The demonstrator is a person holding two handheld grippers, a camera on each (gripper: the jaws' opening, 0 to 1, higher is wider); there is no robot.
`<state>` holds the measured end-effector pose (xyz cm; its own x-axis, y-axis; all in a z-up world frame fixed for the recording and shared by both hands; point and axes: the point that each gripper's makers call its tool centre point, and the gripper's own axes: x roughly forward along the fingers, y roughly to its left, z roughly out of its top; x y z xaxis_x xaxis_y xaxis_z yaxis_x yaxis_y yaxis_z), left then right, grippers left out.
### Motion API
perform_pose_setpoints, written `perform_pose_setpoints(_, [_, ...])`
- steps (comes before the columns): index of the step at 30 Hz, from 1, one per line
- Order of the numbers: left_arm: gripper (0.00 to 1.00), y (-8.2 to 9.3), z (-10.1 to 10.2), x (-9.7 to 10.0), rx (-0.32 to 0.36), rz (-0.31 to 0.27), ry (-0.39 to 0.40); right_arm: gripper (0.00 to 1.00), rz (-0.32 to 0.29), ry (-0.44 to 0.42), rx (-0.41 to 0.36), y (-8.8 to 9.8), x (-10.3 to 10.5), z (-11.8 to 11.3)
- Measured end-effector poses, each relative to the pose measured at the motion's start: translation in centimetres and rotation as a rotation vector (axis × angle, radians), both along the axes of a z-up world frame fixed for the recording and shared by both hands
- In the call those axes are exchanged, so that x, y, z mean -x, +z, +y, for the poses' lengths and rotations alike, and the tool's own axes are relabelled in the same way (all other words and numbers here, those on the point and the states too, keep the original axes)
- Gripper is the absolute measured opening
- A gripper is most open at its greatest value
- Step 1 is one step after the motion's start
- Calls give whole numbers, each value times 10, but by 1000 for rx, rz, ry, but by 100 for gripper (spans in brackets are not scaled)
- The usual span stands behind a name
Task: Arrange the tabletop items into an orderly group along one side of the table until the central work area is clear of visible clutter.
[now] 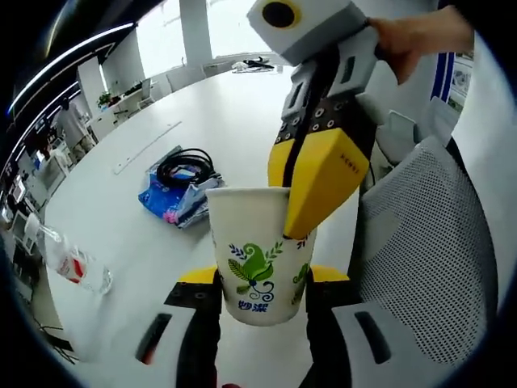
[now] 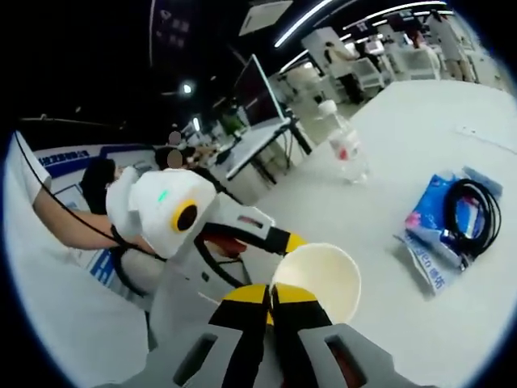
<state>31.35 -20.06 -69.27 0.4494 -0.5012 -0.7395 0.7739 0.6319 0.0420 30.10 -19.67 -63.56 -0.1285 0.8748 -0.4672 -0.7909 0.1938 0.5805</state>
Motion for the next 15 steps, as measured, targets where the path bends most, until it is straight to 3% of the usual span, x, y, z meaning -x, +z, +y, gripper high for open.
perform_pose_setpoints(6, [40, -5, -3, -13, -53, -2, -12, 0, -37, -57, 18, -5, -12, -4])
perform_pose_setpoints(15, [38, -5, -11, -24, -39, -3, -19, 0, -31, -121, 21, -4, -29, -18])
